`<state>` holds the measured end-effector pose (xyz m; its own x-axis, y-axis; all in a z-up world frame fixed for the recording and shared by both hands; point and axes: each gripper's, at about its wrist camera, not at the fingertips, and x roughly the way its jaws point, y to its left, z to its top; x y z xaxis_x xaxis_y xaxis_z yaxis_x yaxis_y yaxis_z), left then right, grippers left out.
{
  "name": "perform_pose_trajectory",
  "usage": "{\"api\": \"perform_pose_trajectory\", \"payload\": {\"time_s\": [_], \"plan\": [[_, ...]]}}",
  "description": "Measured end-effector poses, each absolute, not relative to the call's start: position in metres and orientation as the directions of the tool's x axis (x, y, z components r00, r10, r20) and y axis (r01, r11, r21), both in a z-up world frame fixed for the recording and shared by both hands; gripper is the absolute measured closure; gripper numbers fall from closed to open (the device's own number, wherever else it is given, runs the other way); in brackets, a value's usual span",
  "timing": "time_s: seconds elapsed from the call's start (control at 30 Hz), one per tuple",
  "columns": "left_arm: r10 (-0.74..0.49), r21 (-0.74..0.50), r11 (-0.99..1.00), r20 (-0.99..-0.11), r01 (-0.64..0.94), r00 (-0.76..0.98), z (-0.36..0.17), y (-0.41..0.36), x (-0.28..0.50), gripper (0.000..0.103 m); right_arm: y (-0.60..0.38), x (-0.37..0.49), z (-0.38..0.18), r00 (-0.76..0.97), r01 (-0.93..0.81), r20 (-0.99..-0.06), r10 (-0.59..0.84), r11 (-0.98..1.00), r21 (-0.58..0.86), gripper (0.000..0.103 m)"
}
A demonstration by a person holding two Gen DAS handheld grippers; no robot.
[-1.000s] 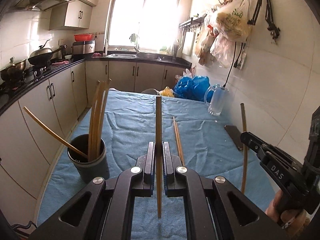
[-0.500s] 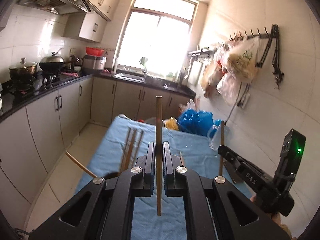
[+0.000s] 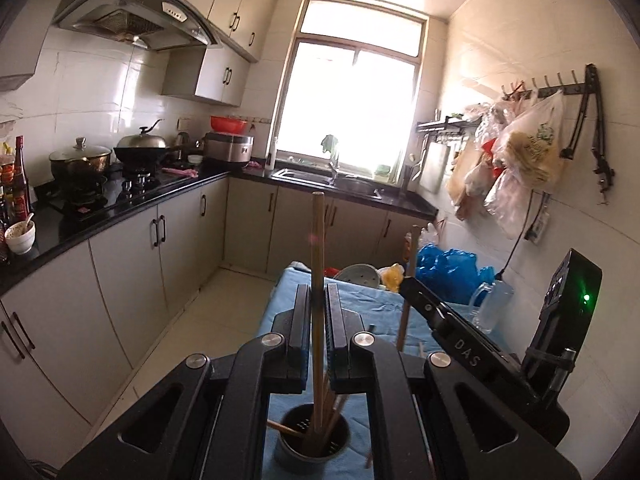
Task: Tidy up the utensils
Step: 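Lower both chopsticks into the black cup and open both grippers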
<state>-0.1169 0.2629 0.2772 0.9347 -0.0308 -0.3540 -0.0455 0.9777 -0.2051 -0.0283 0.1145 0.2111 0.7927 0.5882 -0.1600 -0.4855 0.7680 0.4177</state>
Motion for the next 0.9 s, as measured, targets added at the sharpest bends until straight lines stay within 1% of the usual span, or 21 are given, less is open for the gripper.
{"api": "perform_pose_trajectory", "payload": {"time_s": [0.1, 0.3, 0.57, 0.63, 0.67, 0.7, 0.73, 0.77, 0.83, 0.9], "plan": [[-0.039, -0.21, 0.977, -0.388, -0.047, 0.921, 0.267, 0.268, -0.099, 0.097, 0.129, -0.014, 0.2, 0.794, -0.478, -0.158, 0.587, 0.764, 0.434, 0.096], [-0.044, -0.217, 0.974, -0.457, -0.064, 0.888, 0.242, 0.273, -0.073, 0.097, 0.146, 0.0, 0.174, 0.822, -0.439, -0.193, 0.535, 0.812, 0.384, 0.096], [-0.035, -0.235, 0.968, -0.481, -0.09, 0.876, 0.23, 0.276, -0.066, 0.097, 0.147, 0.001, 0.153, 0.821, -0.423, -0.25, 0.513, 0.841, 0.336, 0.095], [-0.028, -0.232, 0.968, -0.479, -0.095, 0.877, 0.23, 0.276, -0.069, 0.097, 0.148, 0.0, 0.151, 0.824, -0.424, -0.252, 0.508, 0.847, 0.321, 0.091], [-0.023, -0.23, 0.968, -0.478, -0.1, 0.878, 0.23, 0.275, -0.07, 0.097, 0.148, 0.0, 0.151, 0.823, -0.425, -0.255, 0.507, 0.849, 0.315, 0.082], [-0.018, -0.226, 0.969, -0.476, -0.103, 0.879, 0.231, 0.274, -0.072, 0.097, 0.148, -0.001, 0.151, 0.822, -0.427, -0.26, 0.507, 0.85, 0.309, 0.071], [-0.015, -0.224, 0.969, -0.475, -0.104, 0.88, 0.231, 0.273, -0.074, 0.097, 0.148, -0.002, 0.151, 0.822, -0.428, -0.258, 0.507, 0.85, 0.308, 0.067], [-0.013, -0.222, 0.969, -0.473, -0.106, 0.881, 0.233, 0.273, -0.076, 0.096, 0.147, -0.004, 0.152, 0.824, -0.426, -0.255, 0.505, 0.851, 0.308, 0.064], [-0.006, -0.219, 0.97, -0.467, -0.109, 0.884, 0.236, 0.272, -0.081, 0.096, 0.145, -0.008, 0.155, 0.827, -0.428, -0.249, 0.504, 0.851, 0.304, 0.063], [0.002, -0.215, 0.97, -0.457, -0.113, 0.889, 0.24, 0.271, -0.088, 0.09, 0.14, -0.013, 0.16, 0.831, -0.427, -0.242, 0.501, 0.853, 0.3, 0.061]]}}
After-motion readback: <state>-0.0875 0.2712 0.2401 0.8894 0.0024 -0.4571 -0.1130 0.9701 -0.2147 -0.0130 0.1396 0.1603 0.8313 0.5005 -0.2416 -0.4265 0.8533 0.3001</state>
